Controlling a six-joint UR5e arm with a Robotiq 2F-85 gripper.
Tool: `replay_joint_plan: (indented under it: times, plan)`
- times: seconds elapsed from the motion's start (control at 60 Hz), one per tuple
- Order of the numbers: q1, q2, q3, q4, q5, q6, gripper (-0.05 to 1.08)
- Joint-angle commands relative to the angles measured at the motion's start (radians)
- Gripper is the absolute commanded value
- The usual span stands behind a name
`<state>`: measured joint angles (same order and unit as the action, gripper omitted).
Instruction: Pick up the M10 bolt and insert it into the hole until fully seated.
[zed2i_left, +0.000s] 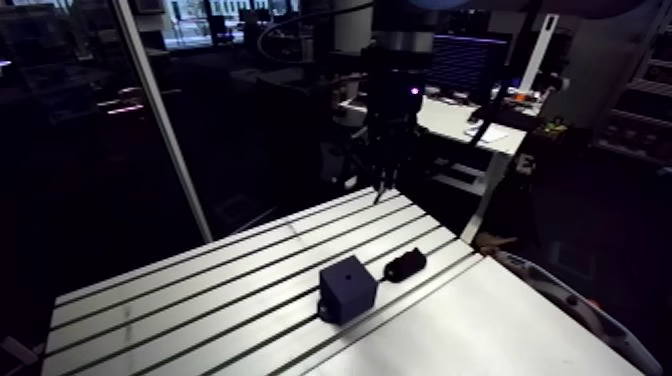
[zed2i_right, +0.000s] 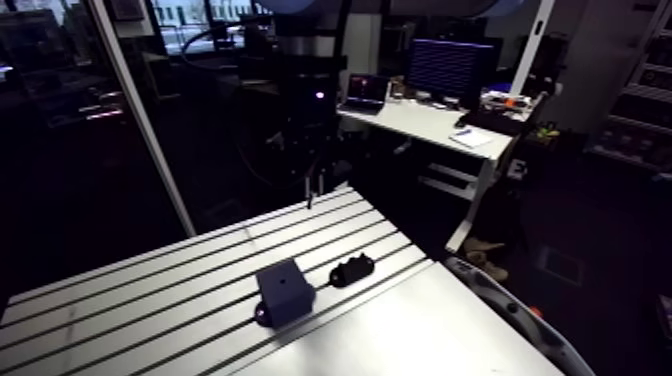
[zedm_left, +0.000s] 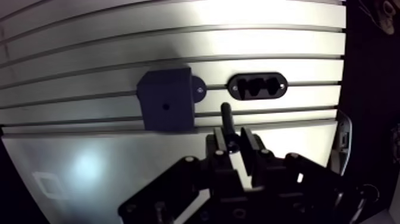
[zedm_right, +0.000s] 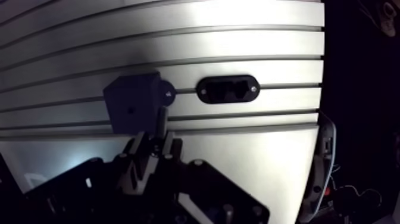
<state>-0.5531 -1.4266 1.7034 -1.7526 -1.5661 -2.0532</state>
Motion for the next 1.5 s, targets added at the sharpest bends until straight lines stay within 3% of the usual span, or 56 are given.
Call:
replay_joint_plan:
  times: [0.017,0.083,0.15,0.3,0.5,0.717,1.0,1.017,1.033,1.133,1.5]
  plan:
    - [0.05,0.005,-0.05,0.128,-0.005,0.02,1.08]
    - [0.067,0.015,-0.055,0.149,-0.016,0.02,1.08]
    - [0.08,0.033,-0.058,0.172,-0.051,0.02,1.08]
    - [0.091,0.067,-0.066,0.205,-0.078,0.02,1.08]
    - [0.128,0.105,-0.084,0.234,-0.094,0.02,1.08]
    - [0.172,0.122,-0.089,0.239,-0.094,0.02,1.08]
    - [0.177,0.131,-0.083,0.246,-0.097,0.021,1.08]
    - [0.177,0.134,-0.083,0.244,-0.099,0.021,1.08]
    - [0.179,0.127,-0.078,0.239,-0.118,0.061,1.08]
    - [0.187,0.125,-0.075,0.239,-0.132,0.067,1.08]
    - [0.2,0.125,-0.066,0.228,-0.134,0.08,1.08]
